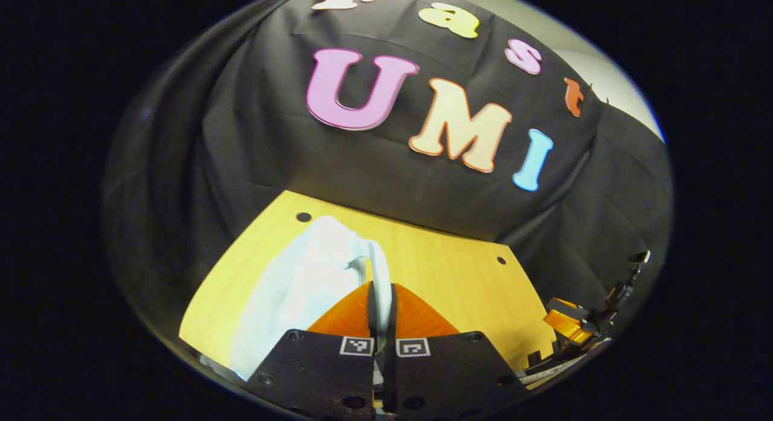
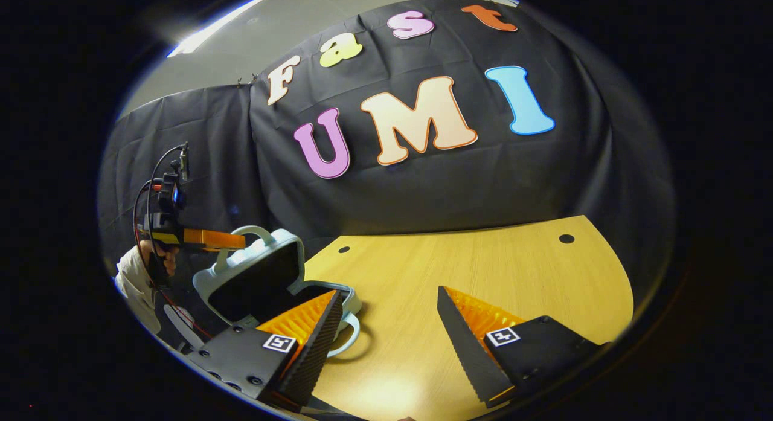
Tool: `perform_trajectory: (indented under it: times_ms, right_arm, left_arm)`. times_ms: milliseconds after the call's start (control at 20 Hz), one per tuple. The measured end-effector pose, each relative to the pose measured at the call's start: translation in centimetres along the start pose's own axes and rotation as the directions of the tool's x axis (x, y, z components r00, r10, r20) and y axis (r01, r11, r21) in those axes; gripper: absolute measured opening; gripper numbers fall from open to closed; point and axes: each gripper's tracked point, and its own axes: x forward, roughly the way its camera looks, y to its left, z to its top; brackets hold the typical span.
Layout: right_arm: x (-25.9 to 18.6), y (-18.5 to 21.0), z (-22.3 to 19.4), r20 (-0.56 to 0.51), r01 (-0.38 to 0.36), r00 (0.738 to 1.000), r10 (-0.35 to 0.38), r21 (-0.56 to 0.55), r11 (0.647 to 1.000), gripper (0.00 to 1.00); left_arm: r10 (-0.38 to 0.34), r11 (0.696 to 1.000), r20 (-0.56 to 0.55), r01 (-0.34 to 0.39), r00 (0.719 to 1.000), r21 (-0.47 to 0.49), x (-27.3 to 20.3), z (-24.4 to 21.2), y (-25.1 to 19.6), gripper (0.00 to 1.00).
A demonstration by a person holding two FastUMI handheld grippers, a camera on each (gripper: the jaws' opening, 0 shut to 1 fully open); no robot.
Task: First open the suitcase, pack the skin care products into it, and then close the suitcase.
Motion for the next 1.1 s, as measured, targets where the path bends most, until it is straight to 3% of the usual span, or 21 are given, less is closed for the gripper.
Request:
perform_trajectory:
  times_ms: [400,650,800,950,1100]
  right_arm:
    - [-2.3,-1.1,0.1,0.014,0.038,0.999,-0.038,0.015,0.999,0.98]
    - [-2.8,-1.3,0.3,0.021,0.075,0.997,-0.075,0.006,0.997,0.98]
    - [-3.2,-1.5,-0.3,0.014,0.098,0.995,-0.098,0.003,0.995,0.98]
    - [-4.0,-2.2,-0.6,0.012,0.124,0.992,-0.124,0.005,0.992,0.98]
    - [-5.0,-2.7,0.0,0.033,0.119,0.992,-0.119,-0.011,0.993,0.98]
  left_arm:
    - [-0.051,0.987,-0.149,0.073,0.988,0.141,4.3,-8.1,-5.4,0.0]
    - [-0.107,0.983,-0.234,0.138,0.966,0.125,6.4,-14.0,-7.1,0.02]
    - [-0.11,0.979,-0.272,0.151,0.956,0.134,7.8,-16.4,-7.5,0.02]
    - [-0.1,0.981,-0.312,0.145,0.945,0.125,8.6,-19.1,-7.7,0.11]
    - [-0.113,0.984,-0.287,0.147,0.951,0.102,8.4,-19.2,-8.7,0.13]
